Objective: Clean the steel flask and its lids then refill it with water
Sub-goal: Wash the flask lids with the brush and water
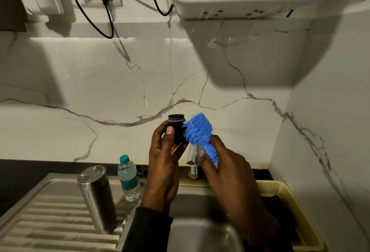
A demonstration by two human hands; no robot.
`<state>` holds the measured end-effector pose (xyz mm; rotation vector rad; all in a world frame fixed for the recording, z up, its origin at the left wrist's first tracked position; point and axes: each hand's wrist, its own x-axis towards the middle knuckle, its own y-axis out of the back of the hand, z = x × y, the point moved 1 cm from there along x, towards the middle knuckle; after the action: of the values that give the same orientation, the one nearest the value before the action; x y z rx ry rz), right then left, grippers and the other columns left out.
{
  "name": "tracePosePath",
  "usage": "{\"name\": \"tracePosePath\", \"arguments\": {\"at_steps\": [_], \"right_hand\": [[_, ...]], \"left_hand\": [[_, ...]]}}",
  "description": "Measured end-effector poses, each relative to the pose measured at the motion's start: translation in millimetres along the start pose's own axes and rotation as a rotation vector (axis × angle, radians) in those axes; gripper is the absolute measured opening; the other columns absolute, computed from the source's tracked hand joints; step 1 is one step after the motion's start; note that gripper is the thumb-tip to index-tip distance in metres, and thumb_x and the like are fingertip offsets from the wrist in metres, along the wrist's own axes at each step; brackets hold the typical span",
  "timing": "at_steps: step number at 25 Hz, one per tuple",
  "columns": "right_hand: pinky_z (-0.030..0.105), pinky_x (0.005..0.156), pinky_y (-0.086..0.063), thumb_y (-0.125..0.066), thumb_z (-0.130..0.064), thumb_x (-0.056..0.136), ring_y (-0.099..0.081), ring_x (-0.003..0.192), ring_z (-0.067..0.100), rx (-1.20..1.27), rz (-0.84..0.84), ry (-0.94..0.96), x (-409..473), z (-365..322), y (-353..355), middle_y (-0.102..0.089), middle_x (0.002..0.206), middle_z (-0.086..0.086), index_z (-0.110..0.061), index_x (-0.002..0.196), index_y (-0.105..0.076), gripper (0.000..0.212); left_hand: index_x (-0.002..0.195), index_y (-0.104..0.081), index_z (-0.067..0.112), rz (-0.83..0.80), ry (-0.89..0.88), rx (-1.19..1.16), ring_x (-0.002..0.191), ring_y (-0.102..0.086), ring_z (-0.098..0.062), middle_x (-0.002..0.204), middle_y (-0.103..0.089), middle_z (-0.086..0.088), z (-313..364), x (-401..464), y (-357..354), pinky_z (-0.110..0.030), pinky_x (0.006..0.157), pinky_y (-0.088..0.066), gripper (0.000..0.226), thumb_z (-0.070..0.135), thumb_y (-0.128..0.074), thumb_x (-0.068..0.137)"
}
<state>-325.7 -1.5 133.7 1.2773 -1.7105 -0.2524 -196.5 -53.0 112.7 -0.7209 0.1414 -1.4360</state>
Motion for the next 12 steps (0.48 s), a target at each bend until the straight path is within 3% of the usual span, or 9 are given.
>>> {"name": "tracePosePath", "arguments": {"at_steps": [3,7,12], "right_hand": [[0.011,0.052,-0.034,-0.044,-0.041,0.097,-0.048,0.061,0.002,0.008,-0.022,-0.001,2,1,-2,-0.050,0.077,-0.014,-0.029,0.126,-0.045,0.032],[0.009,0.053,-0.032,-0.043,-0.042,0.097,-0.042,0.066,0.004,-0.003,0.000,-0.007,0,1,-2,-0.053,0.086,-0.013,-0.029,0.133,-0.043,0.038],[0.014,0.056,-0.031,-0.038,-0.045,0.098,-0.042,0.080,0.003,-0.063,-0.058,0.038,-3,-4,-6,-0.061,0.104,-0.009,-0.035,0.143,-0.030,0.047]], "left_hand": [[0.124,-0.061,0.019,-0.013,0.003,0.029,0.109,-0.069,-0.014,0.113,-0.074,0.001,-2,0,-1,-0.026,0.086,-0.058,0.041,0.037,-0.050,0.089],[0.130,-0.059,0.016,-0.007,-0.036,0.126,0.109,-0.070,-0.015,0.117,-0.073,-0.002,-1,2,2,-0.026,0.087,-0.058,0.054,0.039,-0.060,0.081],[0.125,-0.058,0.016,0.063,-0.005,0.094,0.086,-0.069,-0.015,0.103,-0.073,-0.001,-5,5,11,-0.023,0.072,-0.056,0.053,0.053,-0.038,0.092]]}}
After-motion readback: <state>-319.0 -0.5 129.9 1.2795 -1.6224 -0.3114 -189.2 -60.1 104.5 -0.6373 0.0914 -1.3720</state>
